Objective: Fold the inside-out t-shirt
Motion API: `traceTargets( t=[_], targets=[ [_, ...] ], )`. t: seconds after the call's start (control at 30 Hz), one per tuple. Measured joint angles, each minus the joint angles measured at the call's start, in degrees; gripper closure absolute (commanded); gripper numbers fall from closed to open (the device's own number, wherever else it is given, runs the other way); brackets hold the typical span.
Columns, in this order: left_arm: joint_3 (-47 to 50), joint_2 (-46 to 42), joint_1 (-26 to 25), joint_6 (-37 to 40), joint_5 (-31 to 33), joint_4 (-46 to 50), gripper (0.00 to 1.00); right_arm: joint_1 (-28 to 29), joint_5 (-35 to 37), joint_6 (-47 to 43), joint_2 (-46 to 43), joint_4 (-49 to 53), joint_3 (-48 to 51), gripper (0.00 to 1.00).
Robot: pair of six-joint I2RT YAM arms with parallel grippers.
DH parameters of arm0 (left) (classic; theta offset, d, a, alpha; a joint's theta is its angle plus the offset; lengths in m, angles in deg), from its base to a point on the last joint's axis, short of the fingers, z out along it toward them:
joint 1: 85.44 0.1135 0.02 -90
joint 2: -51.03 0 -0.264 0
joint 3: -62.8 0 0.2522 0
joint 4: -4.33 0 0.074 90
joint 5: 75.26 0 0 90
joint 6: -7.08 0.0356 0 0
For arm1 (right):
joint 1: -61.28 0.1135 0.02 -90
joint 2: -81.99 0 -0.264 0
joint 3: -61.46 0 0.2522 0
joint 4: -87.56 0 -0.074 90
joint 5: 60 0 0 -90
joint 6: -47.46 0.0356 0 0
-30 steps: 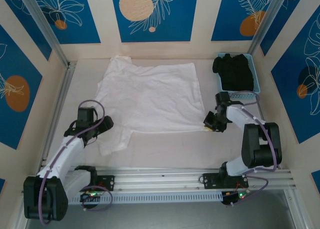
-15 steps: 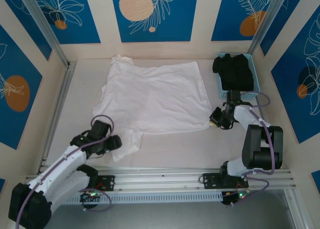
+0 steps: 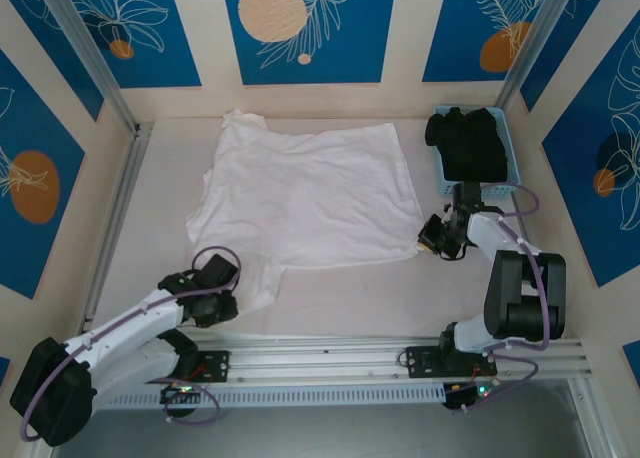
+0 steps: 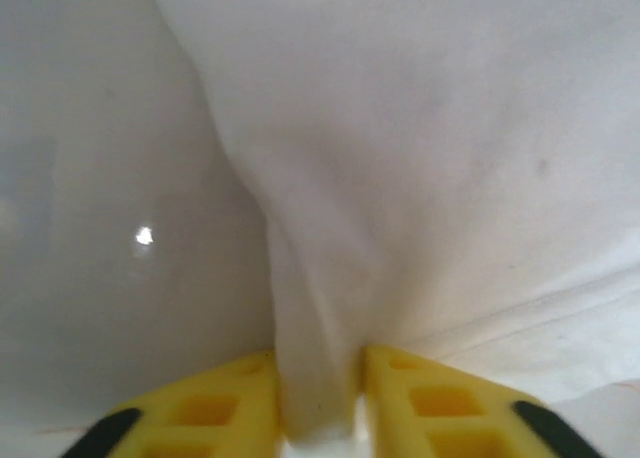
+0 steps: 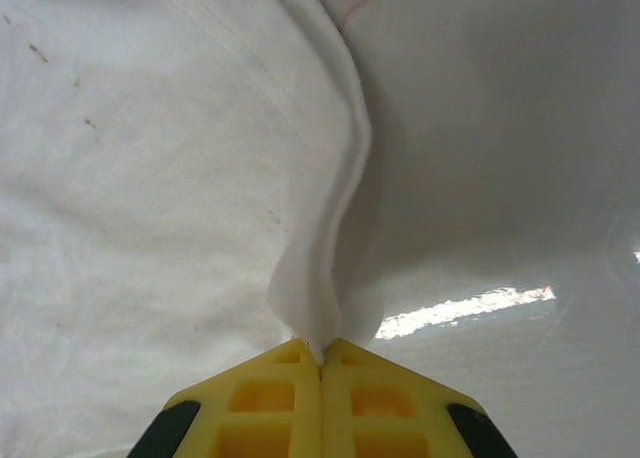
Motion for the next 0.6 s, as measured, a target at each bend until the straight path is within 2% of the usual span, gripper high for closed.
traceTargets(
  t=[0.07, 0.17, 0.33, 0.47, 0.6],
  targets=[
    [-0.07, -0.57, 0.11, 0.2, 0.5, 0.52, 1.0, -0.09, 0.0, -0.2, -0.5, 0.07, 0.13, 1.0],
    [-0.02, -3.74, 0.24, -0.04, -0.09, -0.28, 1.0, -0.63, -0.02, -0.35, -2.05, 0.09, 0.79, 1.0],
    [-1.64, -16.22, 2.91, -1.97, -0.44, 2.12, 1.0, -3.28, -0.13, -0.37, -7.43, 0.33, 3.19, 1.0],
    [-5.6, -23.65, 9.44, -2.86, -1.97, 5.53, 1.0, -5.42, -0.46, -0.39, -10.64, 0.96, 4.55, 1.0],
    [-10.36, -23.54, 17.77, -0.37, -4.26, 8.57, 1.0, -6.12, -0.72, -0.37, -13.31, 1.62, 5.07, 1.0]
  ],
)
